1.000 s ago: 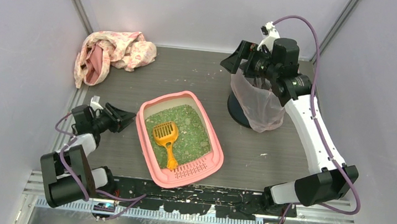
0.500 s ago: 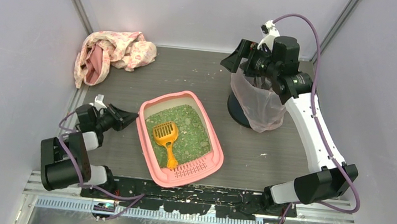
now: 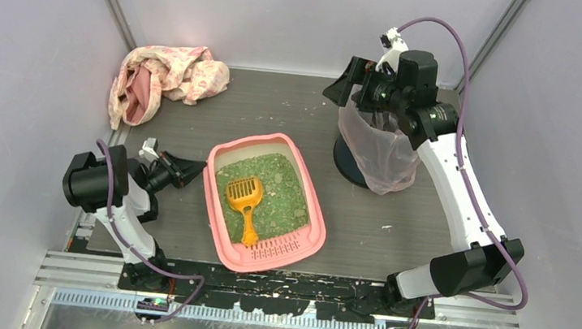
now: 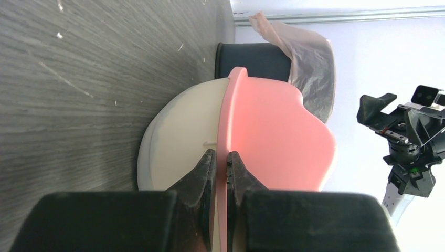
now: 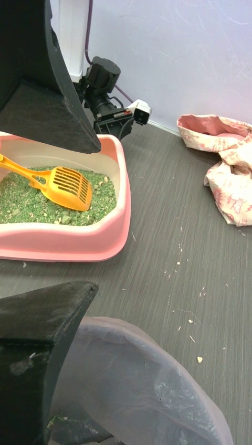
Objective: Clean the litter box
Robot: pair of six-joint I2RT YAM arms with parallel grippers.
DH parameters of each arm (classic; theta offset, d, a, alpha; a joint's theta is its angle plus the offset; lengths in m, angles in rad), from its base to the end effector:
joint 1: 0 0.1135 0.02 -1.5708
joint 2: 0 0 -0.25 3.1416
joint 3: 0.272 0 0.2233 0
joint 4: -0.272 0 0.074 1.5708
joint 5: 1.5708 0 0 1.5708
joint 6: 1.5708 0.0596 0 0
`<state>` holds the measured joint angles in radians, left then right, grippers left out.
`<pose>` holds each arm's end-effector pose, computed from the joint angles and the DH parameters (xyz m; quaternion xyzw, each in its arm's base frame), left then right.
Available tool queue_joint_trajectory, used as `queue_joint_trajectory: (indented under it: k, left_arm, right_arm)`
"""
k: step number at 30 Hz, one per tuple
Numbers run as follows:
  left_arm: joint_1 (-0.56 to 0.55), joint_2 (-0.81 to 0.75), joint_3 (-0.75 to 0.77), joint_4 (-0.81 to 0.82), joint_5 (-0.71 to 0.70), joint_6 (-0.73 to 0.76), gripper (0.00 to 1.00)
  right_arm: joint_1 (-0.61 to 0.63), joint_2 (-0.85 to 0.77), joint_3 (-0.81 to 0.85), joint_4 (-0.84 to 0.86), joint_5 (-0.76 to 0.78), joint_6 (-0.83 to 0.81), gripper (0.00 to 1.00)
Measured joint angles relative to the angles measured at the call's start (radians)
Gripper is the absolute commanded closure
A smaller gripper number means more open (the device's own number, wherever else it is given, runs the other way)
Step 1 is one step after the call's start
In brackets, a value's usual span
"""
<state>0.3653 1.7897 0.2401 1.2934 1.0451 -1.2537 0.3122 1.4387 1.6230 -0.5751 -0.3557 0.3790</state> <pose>0.2420 0.0373 0.1174 -0.2863 0.6940 -0.5843 0.3083 0.2864 0.1142 0.4102 -0.0711 0.8207 0.3238 0.4654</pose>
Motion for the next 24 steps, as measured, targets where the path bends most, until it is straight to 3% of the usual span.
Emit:
queue_joint_trajectory:
  k: [6, 24]
  left_arm:
    - [-0.027, 0.118, 0.046, 0.166, -0.002, -0.064, 1.0]
    - [-0.097, 0.279, 0.351, 0.112, -0.225, -0.101, 1.0]
  right_arm:
    - [0.0, 0.008, 0.052, -0.033, 0.018, -0.016, 0.05]
    - [0.0, 0.055, 0.1, -0.068, 0.041, -0.037, 0.05]
